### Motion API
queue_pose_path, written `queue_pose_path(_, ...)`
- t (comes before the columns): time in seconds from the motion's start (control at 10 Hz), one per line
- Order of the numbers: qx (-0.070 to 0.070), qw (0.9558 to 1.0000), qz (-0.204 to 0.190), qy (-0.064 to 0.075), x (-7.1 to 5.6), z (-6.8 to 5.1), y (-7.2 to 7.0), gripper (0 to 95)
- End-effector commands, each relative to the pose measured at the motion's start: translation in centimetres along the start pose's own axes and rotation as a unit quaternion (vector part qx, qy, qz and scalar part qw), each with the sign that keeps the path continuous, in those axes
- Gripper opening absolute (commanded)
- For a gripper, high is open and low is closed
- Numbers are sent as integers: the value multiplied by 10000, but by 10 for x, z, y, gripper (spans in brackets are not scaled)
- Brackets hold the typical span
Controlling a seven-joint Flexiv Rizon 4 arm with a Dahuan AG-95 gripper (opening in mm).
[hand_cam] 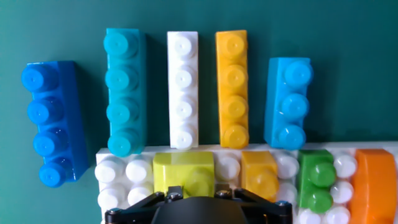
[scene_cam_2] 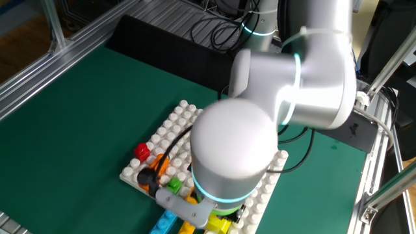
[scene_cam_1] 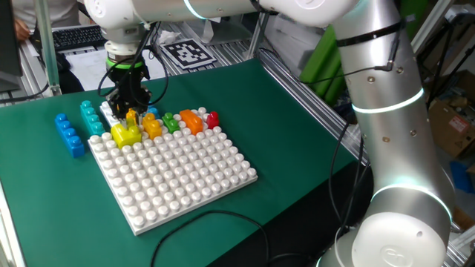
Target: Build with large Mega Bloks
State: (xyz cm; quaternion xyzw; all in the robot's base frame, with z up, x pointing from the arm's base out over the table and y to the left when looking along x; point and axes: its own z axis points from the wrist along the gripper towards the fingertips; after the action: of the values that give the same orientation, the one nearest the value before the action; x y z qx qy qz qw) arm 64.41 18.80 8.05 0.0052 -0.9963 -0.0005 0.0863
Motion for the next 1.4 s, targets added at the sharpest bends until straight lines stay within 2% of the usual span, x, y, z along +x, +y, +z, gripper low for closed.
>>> queue_pose_path(0.1, 31, 10000, 66, 30, -5, -14, -2, 760)
queue_pose_path(0.3, 44, 9999, 82, 100, -31, -31, -15, 760)
queue_pose_path(0.4, 50, 9999, 76, 102, -42, -34, -23, 760)
queue_pose_path(0.6, 78, 10000, 23, 48, -63, -30, -38, 760)
queue_pose_path(0.7, 111, 9999, -65, 57, -69, -30, -43, 760)
queue_pose_path(0.8, 140, 9998, -118, 50, -72, -28, -47, 570)
queue_pose_path(1.0, 215, 9995, -236, -82, -79, -24, -60, 570)
queue_pose_path(1.4, 199, 9993, -266, -152, -99, -19, -75, 570)
